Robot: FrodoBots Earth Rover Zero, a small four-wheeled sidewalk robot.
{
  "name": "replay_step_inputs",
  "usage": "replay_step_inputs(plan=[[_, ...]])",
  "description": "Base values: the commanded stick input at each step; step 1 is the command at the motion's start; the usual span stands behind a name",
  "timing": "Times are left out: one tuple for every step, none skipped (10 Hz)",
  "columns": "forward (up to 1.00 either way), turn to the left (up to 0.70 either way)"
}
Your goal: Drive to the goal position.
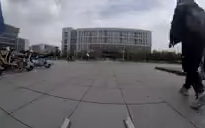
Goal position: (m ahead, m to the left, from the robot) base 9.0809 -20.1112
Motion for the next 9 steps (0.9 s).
replay_step_inputs(plan=[[1.00,0.00],[1.00,0.00],[1.00,0.00],[1.00,-0.14],[1.00,-0.33],[1.00,-0.40],[1.00,-0.23],[1.00,-0.01],[1.00,0.00]])
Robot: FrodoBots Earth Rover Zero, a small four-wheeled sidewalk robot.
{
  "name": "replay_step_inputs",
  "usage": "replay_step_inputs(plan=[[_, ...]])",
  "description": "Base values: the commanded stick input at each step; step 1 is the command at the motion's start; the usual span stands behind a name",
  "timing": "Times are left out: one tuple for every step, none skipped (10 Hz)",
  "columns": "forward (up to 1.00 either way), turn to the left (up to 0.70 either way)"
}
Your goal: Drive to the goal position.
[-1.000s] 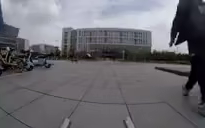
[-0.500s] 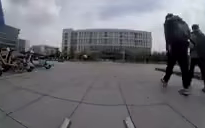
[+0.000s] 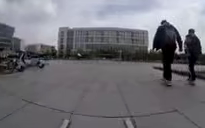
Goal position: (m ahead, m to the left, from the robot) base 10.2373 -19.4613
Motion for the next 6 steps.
replay_step_inputs(plan=[[1.00,-0.21],[1.00,-0.38],[1.00,-0.32],[1.00,-0.18],[1.00,-0.29],[1.00,-0.38]])
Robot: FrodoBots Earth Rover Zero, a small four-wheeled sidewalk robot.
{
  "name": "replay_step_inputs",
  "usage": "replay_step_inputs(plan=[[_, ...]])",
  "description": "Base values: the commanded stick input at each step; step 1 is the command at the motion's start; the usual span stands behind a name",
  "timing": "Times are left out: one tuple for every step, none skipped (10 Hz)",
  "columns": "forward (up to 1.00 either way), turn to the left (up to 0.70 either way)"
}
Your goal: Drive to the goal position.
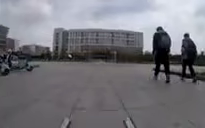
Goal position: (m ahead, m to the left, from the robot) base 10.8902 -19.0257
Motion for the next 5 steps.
replay_step_inputs(plan=[[1.00,-0.26],[1.00,-0.07],[1.00,0.00],[1.00,0.00],[1.00,0.00]])
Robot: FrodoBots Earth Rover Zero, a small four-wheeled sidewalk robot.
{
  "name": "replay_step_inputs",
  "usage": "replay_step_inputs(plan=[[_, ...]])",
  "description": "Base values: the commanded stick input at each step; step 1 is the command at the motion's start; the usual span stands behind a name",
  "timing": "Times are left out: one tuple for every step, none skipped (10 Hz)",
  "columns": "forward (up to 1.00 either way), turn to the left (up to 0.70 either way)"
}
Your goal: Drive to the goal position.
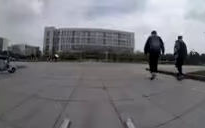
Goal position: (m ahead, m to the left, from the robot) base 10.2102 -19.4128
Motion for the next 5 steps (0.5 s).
replay_step_inputs(plan=[[1.00,0.00],[1.00,0.00],[1.00,0.00],[1.00,0.00],[1.00,0.00]])
